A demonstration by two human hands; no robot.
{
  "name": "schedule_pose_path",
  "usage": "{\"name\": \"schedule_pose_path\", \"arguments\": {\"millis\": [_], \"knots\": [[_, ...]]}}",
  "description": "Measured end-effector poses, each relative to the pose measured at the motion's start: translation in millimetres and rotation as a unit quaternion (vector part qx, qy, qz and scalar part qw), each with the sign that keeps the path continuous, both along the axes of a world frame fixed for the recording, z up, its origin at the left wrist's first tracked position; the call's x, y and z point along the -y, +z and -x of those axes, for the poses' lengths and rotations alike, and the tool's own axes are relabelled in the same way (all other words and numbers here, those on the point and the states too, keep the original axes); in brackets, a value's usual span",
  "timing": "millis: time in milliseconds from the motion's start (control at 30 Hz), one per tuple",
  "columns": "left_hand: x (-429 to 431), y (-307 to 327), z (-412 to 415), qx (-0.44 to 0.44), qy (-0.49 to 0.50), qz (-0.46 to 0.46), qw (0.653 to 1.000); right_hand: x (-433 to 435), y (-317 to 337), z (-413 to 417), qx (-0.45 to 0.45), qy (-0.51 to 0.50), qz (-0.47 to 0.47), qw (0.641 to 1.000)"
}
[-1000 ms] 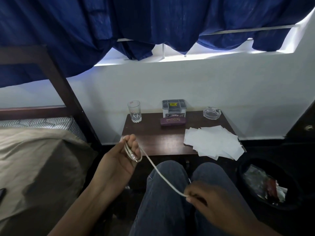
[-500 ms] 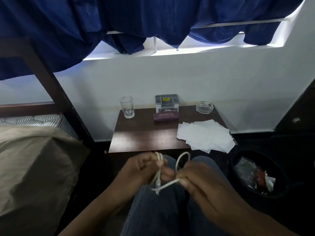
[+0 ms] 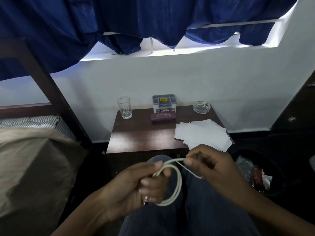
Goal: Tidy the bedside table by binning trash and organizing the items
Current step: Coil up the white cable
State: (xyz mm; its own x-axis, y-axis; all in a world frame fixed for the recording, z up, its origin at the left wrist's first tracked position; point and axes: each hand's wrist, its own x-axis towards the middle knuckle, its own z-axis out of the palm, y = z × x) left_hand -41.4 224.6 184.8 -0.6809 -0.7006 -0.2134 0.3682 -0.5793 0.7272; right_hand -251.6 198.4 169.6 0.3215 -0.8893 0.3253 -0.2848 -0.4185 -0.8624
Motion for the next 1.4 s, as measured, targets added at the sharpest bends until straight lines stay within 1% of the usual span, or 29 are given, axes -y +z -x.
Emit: {"name": "schedule_pose_path", "arguments": {"millis": [67,100,167,200,300,367,433,467,533,600,700,767,833,867,933,1033,1100,1133,1200,1300,1333,1400], "knots": [[2,2,-4,-0.089,-0.004,-0.02,0.996,1,-2,2,0.027,0.025,-0.058,0.998],[3,4,-5,-0.12,0.002,-0.028,0.992,2,-4,3,0.033,0.033,-0.082,0.996],[4,6,-8,-0.153,0.043,-0.03,0.987,4,-13,3,0.028,0.032,-0.113,0.993],[6,4,-12,-0.173,0.063,-0.028,0.983,4,-17,4,0.023,0.026,-0.118,0.992],[10,-1,-20,-0.176,0.157,-0.026,0.971,4,-30,5,0.018,-0.006,-0.113,0.993],[17,-1,-22,-0.192,0.191,-0.022,0.962,2,-33,1,-0.02,-0.026,-0.058,0.998],[19,-4,-21,-0.162,0.272,-0.03,0.948,2,-39,1,-0.095,-0.034,0.038,0.994],[19,-4,-21,-0.144,0.297,-0.032,0.943,0,-41,1,-0.142,-0.032,0.078,0.986],[18,-1,-16,-0.127,0.322,-0.038,0.937,-5,-43,-1,-0.222,-0.022,0.143,0.964],[17,-1,-13,-0.121,0.325,-0.035,0.937,-12,-39,-8,-0.273,-0.006,0.198,0.941],[15,-3,-5,-0.084,0.335,-0.028,0.938,-25,-31,-18,-0.305,0.033,0.242,0.921],[14,-3,1,-0.028,0.358,-0.002,0.933,-33,-24,-23,-0.294,0.062,0.236,0.924],[9,-2,8,0.033,0.371,0.036,0.927,-39,-22,-27,-0.296,0.07,0.233,0.924],[6,0,12,0.064,0.366,0.059,0.926,-39,-21,-29,-0.3,0.07,0.237,0.921],[-1,0,18,0.122,0.338,0.108,0.927,-38,-14,-30,-0.277,0.062,0.251,0.925],[-7,-5,27,0.215,0.278,0.193,0.916,-37,3,-26,-0.233,0.025,0.331,0.914],[-8,-10,28,0.264,0.243,0.247,0.9,-33,9,-19,-0.204,0.022,0.326,0.923],[-8,-10,28,0.274,0.222,0.261,0.898,-30,8,-16,-0.194,0.023,0.309,0.931],[-9,-10,29,0.264,0.16,0.254,0.917,-25,8,-10,-0.183,0.029,0.264,0.947],[-11,-10,28,0.238,0.084,0.188,0.949,-17,13,-4,-0.197,0.014,0.203,0.959],[-10,-11,27,0.21,0.068,0.155,0.963,-14,15,-3,-0.177,0.004,0.171,0.969],[-9,-8,22,0.135,0.033,0.086,0.987,-9,15,1,-0.084,0.009,0.079,0.993]]}}
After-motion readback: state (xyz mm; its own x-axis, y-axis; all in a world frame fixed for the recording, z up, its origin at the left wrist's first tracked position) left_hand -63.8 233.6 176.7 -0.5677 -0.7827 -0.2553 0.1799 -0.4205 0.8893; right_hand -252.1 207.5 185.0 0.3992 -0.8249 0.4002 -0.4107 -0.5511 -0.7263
